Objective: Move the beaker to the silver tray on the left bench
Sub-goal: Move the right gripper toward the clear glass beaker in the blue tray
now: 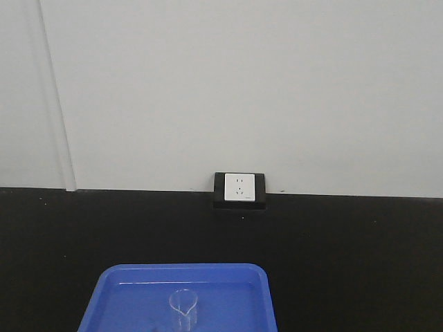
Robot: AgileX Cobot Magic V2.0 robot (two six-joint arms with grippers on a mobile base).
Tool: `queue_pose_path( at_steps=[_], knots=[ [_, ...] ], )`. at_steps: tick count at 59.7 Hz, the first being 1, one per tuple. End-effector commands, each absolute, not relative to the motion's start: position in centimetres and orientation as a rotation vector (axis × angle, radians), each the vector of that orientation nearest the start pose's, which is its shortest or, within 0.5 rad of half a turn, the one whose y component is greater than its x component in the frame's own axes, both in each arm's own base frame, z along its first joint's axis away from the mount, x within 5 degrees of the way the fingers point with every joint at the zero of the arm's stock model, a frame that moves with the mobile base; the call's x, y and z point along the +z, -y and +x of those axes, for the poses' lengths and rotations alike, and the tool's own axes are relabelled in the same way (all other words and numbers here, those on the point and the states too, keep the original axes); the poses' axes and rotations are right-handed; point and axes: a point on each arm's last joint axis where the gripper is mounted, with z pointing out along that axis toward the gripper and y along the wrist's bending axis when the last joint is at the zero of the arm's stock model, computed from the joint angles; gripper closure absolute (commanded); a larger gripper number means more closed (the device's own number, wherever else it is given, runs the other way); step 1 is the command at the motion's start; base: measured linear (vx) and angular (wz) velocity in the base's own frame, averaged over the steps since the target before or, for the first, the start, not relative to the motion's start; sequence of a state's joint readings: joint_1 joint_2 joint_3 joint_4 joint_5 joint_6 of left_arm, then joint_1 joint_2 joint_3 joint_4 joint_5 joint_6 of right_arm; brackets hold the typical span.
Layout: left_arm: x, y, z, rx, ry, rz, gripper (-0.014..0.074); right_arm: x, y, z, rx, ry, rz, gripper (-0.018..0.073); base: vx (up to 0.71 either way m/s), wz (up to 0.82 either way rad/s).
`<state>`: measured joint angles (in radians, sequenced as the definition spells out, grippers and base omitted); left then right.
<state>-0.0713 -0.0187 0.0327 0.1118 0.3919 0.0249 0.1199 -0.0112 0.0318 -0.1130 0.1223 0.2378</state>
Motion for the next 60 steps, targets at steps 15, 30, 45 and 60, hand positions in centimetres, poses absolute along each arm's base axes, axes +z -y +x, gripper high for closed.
queue_pose_path(
  at_steps=[15, 30, 45, 60],
  knots=[
    [16.9, 0.1, 5.4, 0.07, -1.811, 0.164, 0.0595, 20.1, -0.6, 5.7, 0.178, -1.52, -0.003, 0.057, 0.0, 0.0],
    [16.9, 0.1, 5.4, 0.07, -1.811, 0.164, 0.0595, 23.9, -0.8, 5.2, 0.153, -1.307, -0.059, 0.057, 0.0, 0.0],
    [16.9, 0.1, 5.4, 0.07, -1.811, 0.164, 0.0595, 30.7, -1.5, 10.0, 0.019, -1.321, -0.19, 0.057, 0.0, 0.0],
    [16.9, 0.1, 5.4, 0.07, -1.811, 0.164, 0.0595, 33.0, -2.9, 19.2, 0.067, -1.333, -0.194, 0.057, 0.0, 0.0]
  ],
)
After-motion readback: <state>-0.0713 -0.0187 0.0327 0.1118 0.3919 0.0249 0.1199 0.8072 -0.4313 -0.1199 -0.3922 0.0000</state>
